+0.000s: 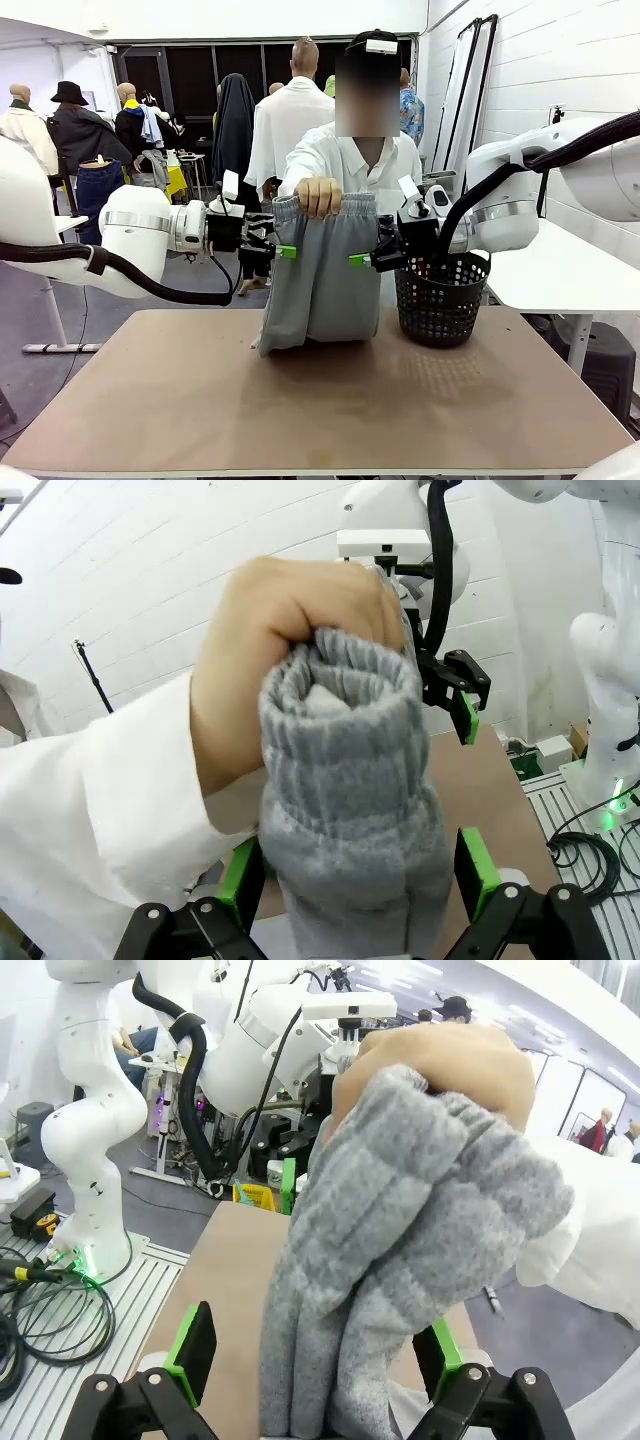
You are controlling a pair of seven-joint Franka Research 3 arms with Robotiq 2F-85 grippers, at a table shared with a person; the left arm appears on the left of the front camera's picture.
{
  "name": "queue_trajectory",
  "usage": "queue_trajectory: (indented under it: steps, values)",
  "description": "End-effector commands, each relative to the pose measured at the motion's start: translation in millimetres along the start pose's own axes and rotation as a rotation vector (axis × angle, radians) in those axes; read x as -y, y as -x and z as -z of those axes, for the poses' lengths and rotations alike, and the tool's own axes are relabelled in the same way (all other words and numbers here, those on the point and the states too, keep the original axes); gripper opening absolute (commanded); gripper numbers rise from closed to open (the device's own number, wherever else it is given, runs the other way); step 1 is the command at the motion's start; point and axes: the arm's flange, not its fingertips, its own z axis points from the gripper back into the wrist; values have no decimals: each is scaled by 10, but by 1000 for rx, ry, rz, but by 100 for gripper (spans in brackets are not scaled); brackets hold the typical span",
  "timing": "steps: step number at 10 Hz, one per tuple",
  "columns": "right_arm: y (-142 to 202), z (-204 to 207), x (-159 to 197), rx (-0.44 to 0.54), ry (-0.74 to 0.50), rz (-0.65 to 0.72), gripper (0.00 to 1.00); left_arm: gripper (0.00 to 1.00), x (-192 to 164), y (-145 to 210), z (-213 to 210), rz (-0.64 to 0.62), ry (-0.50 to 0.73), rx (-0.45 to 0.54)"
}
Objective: Fold the training pants.
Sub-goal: Grab both ends of the Training pants handed by a person.
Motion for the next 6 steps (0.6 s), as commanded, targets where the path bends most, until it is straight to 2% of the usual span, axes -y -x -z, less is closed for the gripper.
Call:
queue_trajectory:
  steps: [1,6]
  values:
    - [-16,52,98,37,0,9,100,100,81,18,-20,20,-28,39]
    - [11,78,164,58,-8,53,100,100,95,147,197,-79,76,17]
